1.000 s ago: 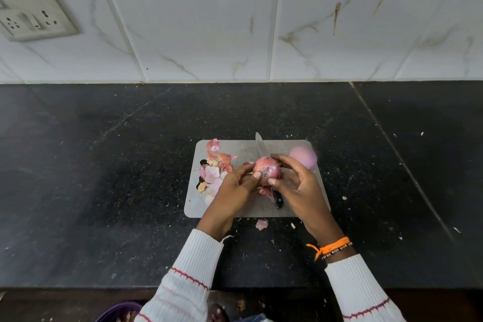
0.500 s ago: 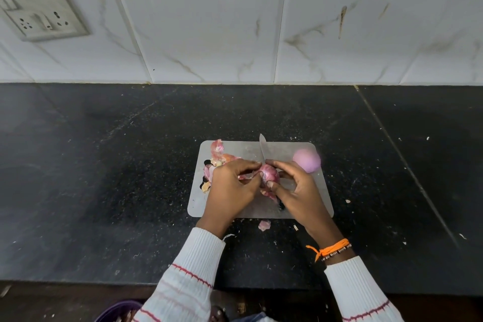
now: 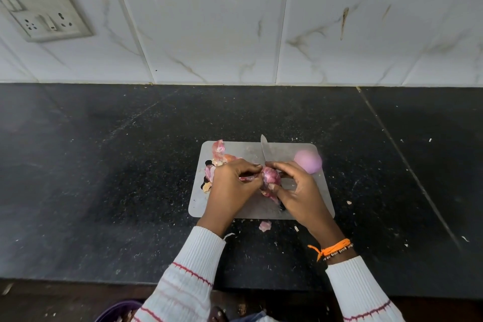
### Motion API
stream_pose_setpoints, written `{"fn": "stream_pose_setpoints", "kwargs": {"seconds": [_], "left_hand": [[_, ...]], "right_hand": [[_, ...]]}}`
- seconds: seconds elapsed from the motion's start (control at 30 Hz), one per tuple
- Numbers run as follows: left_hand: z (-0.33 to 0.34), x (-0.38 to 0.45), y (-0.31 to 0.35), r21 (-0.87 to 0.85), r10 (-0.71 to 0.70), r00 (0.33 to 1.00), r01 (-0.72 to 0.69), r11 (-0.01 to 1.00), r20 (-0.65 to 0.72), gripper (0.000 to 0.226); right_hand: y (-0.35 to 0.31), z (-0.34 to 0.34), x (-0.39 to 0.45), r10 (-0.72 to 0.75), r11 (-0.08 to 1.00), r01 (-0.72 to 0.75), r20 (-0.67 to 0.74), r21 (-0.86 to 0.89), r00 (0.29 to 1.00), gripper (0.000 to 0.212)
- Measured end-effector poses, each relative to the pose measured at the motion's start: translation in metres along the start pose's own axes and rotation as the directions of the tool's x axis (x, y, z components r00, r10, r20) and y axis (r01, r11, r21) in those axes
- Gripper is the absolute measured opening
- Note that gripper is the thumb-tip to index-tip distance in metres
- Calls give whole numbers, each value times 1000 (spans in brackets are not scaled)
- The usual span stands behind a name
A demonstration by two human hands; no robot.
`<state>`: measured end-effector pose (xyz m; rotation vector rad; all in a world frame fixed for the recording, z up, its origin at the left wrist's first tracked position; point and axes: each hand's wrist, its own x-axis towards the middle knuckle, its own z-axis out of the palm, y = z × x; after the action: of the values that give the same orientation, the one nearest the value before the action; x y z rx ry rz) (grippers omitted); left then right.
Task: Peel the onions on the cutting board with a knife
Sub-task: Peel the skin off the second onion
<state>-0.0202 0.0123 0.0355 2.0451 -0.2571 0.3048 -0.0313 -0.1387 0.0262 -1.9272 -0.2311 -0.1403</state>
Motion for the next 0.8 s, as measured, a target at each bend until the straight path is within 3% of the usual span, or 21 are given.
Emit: {"fn": "stream_pose_setpoints", "kwargs": {"seconds": [0.33,0.6,0.8], "left_hand": [[6,-1,2,119,60,998,-57,991,-19,15],[3,-1,0,-131,-121,991,114,985,-50,16],[4,-2,0,-94,-113,992,107,990,-60,13]], "right_hand": [[4,-2,-1,12,999,-11,9,-52,1000,41],[5,-4,0,49,996,-47,-19,78,999,43],[5,0,-1,35,999,-34,-20,36,999,44]]}}
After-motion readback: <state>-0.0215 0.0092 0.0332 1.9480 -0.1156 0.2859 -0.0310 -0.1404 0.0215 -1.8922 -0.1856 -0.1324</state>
